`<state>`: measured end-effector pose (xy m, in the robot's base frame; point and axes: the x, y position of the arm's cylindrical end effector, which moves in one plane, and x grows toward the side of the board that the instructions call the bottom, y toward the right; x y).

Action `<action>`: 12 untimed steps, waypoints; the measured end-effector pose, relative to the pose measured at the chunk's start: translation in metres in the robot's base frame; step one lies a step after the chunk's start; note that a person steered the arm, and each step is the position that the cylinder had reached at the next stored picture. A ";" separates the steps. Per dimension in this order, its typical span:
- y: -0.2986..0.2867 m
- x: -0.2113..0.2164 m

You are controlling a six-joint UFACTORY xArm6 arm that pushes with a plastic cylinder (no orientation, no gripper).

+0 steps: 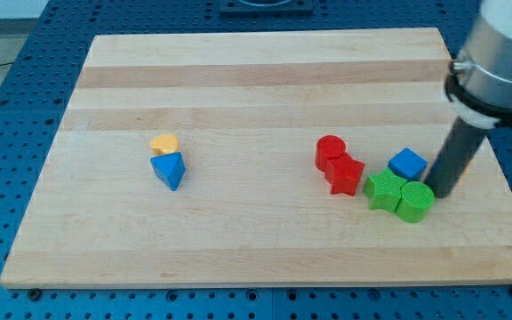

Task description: Push the blue cube into yellow heart

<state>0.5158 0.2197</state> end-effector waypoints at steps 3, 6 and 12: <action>0.006 0.001; -0.050 -0.031; -0.078 -0.023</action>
<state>0.4930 0.1415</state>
